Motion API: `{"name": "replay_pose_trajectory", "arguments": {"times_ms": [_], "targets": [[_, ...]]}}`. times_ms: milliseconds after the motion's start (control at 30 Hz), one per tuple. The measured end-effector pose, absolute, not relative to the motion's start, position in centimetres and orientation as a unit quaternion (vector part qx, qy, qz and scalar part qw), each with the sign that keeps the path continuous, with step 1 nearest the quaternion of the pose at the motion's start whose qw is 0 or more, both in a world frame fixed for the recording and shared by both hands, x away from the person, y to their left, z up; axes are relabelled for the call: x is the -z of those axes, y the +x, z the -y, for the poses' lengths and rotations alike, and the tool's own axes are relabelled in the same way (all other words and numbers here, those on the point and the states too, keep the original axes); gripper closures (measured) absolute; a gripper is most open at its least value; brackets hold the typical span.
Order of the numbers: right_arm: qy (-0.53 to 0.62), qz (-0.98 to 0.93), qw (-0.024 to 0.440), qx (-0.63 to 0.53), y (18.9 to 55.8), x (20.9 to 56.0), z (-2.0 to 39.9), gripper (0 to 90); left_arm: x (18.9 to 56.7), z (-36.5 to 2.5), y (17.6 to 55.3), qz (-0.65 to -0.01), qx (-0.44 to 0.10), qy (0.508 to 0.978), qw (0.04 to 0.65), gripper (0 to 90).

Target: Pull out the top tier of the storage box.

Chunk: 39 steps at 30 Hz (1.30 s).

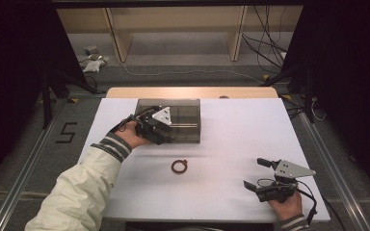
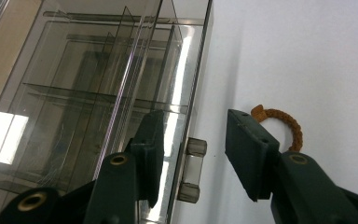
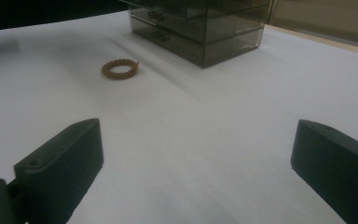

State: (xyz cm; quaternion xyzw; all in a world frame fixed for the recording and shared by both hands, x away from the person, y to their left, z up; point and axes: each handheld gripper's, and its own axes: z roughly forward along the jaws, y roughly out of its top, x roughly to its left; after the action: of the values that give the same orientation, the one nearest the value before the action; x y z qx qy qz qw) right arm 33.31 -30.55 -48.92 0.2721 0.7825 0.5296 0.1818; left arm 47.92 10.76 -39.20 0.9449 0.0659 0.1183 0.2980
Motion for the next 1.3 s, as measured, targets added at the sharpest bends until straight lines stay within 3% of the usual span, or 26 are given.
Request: {"name": "replay_pose_trajectory", "arguments": {"times_ms": [600,1300], "targets": [[0.272,-0.783,0.183,-0.529,33.3,48.9,30.6,3.4,40.3,-10.2,47.9,-0.057,-0.144,0.954,0.257,69.7],[0.273,-0.783,0.183,-0.528,33.3,48.9,30.5,3.5,40.0,-10.0,46.7,-0.040,-0.133,0.960,0.244,71.5]]}}
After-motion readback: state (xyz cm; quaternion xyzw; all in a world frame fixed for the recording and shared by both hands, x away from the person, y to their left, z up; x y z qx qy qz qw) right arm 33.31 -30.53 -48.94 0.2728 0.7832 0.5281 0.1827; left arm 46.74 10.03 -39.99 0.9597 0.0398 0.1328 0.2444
